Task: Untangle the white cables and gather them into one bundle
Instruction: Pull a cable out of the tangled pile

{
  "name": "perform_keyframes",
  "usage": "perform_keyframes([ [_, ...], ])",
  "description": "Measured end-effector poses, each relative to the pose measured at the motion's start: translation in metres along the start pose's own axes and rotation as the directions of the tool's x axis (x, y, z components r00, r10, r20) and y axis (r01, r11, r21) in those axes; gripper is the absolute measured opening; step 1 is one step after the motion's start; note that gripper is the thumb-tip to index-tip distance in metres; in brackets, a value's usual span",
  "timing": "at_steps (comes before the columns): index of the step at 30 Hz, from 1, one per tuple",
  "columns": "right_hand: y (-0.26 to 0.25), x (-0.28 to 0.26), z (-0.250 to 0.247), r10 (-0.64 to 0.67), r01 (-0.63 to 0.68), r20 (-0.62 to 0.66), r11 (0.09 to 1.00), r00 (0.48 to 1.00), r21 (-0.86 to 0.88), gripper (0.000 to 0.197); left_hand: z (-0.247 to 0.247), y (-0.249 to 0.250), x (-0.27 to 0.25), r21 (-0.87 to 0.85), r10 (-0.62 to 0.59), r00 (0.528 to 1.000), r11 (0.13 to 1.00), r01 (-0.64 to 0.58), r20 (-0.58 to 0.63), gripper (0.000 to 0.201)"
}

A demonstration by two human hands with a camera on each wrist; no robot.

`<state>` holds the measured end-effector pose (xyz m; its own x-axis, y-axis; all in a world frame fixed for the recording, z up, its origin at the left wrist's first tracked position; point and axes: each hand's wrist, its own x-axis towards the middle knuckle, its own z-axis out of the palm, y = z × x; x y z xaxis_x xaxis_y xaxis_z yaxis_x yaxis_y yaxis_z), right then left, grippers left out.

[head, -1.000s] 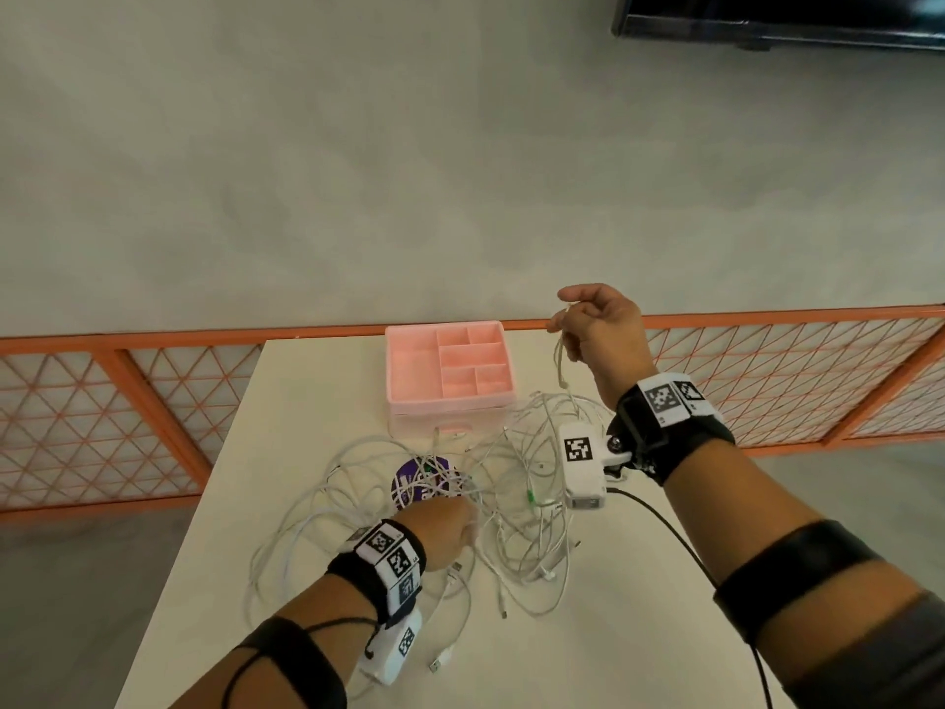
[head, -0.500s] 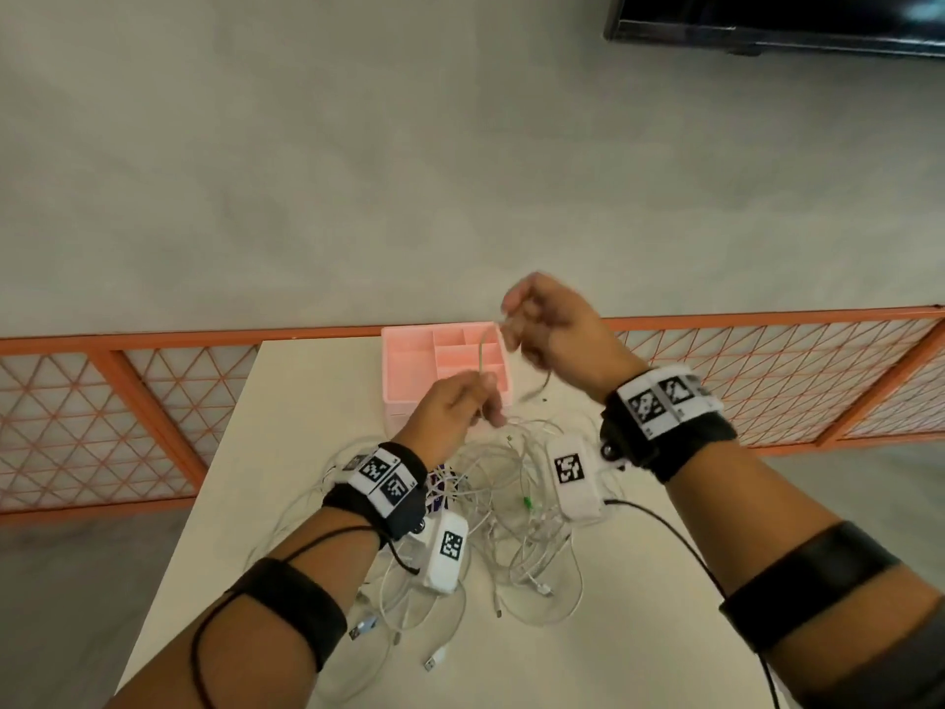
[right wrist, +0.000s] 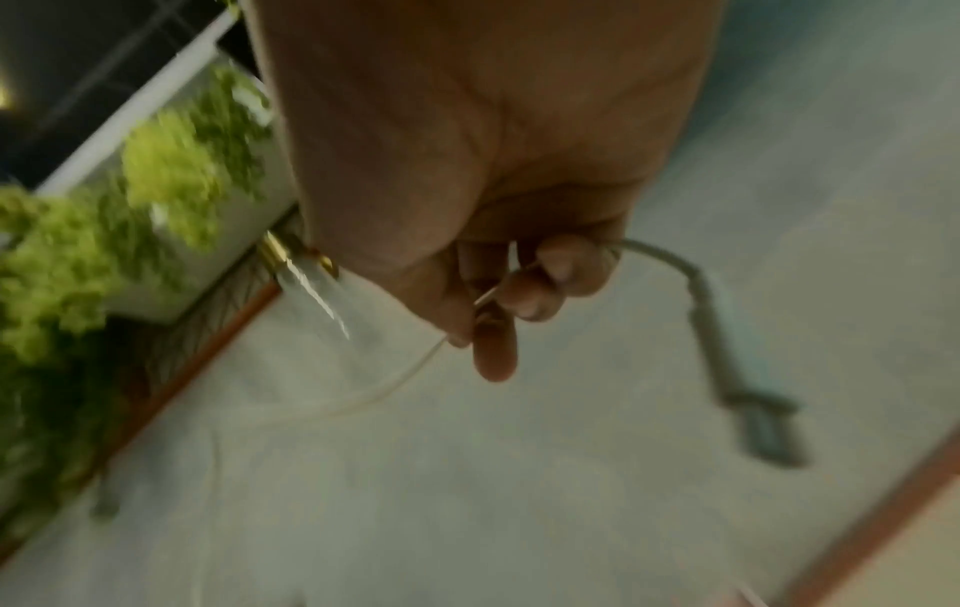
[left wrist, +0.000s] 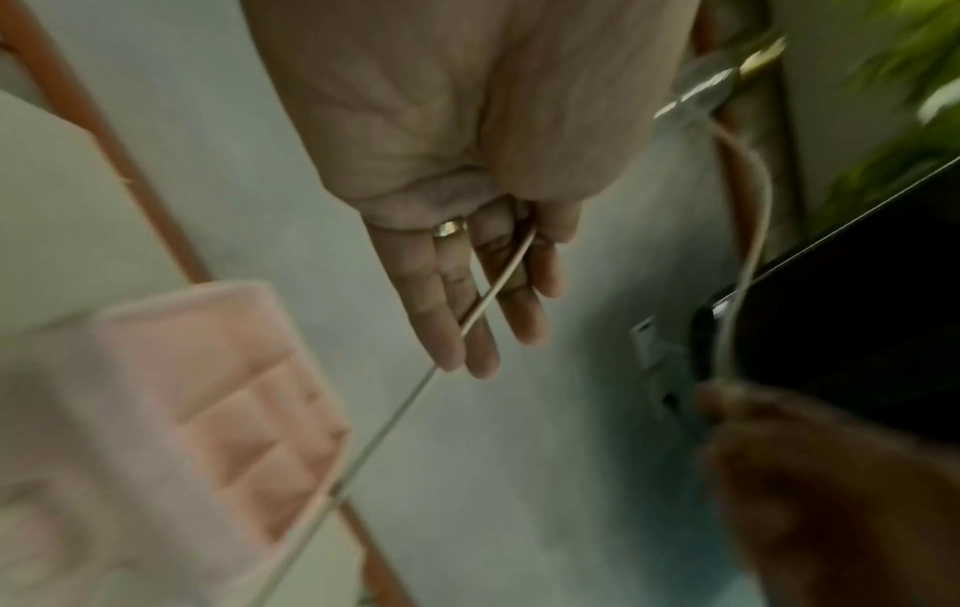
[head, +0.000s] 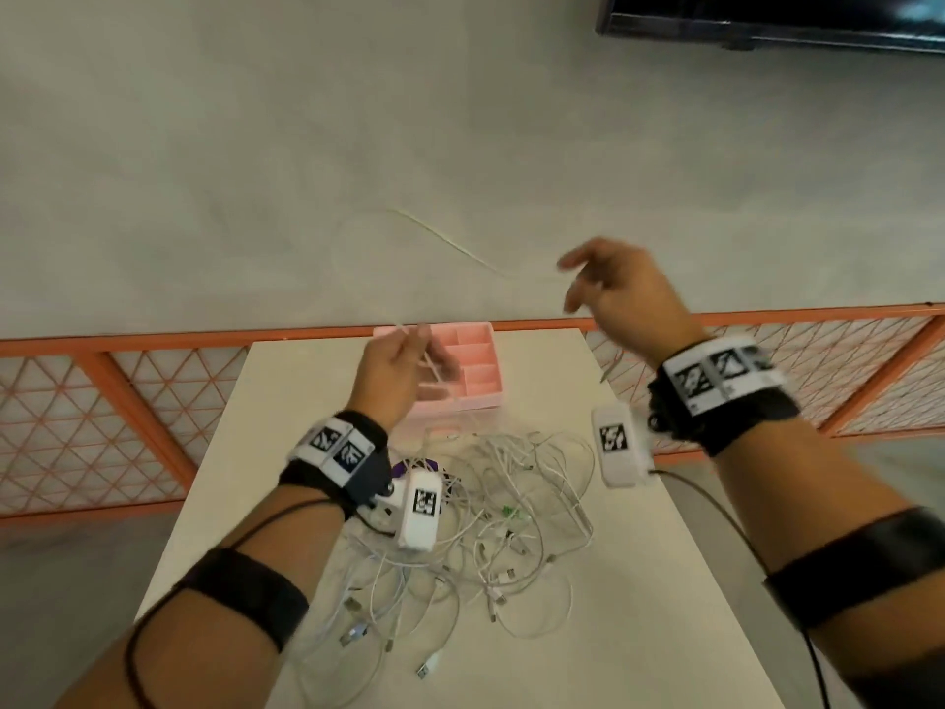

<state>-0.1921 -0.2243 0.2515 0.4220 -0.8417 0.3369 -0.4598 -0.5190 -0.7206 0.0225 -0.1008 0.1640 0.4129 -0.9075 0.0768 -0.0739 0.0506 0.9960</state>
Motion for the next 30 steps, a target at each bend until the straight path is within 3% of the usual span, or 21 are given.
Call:
perform_keyframes([
  [2,0.01,-0.019,0.033,0.034,-0.022,0.203,0.998,0.979,-0.061,0.025,0.005,0.039,0.005,-0.082,0.066,0.998,0.994,-0.066,-0.01,0.036],
  [4,0.011,-0.037,0.067,0.096,-0.081,0.367,0.995,0.925,-0.055,0.028,0.011,0.065,0.008,-0.11,0.118,0.993,0.987,-0.117,-0.001,0.036],
  [6,0.011,-0.047,0.094,0.124,-0.15,0.425,0.988,0.897,0.028,0.025,0.014,0.079,0.009,-0.13,0.135,0.99,0.983,-0.129,0.036,0.036],
  [9,0.006,-0.048,0.11,0.134,-0.232,0.385,0.947,0.913,0.221,0.021,0.016,0.075,0.011,-0.091,0.174,0.984,0.981,-0.169,0.047,0.03],
  [11,-0.002,-0.044,0.11,0.169,-0.322,0.365,0.852,0.916,0.413,0.021,0.013,0.055,0.012,0.031,0.205,0.979,0.978,-0.205,0.015,0.023],
  [14,-0.006,-0.037,0.105,0.17,-0.384,0.379,0.691,0.91,0.612,0.023,0.01,0.02,0.005,0.063,0.116,0.993,0.991,-0.117,0.014,0.029],
  [18,0.001,-0.038,0.108,0.195,-0.468,0.438,0.547,0.877,0.694,0.022,0.015,-0.012,-0.011,0.007,0.009,0.994,1.0,-0.01,0.112,0.027],
  [22,0.015,-0.045,0.114,0.208,-0.507,0.473,0.516,0.856,0.69,0.022,0.017,-0.035,-0.012,0.064,0.052,0.991,0.996,-0.06,0.122,0.018],
  [25,0.029,-0.047,0.112,0.232,-0.51,0.467,0.555,0.853,0.657,0.024,0.015,-0.045,-0.014,0.059,-0.038,0.99,0.998,0.03,0.136,0.014],
  [30,0.067,-0.052,0.102,0.354,-0.568,0.453,0.62,0.818,0.541,0.029,0.004,-0.07,-0.013,0.066,-0.147,0.985,0.988,0.142,0.085,0.029],
])
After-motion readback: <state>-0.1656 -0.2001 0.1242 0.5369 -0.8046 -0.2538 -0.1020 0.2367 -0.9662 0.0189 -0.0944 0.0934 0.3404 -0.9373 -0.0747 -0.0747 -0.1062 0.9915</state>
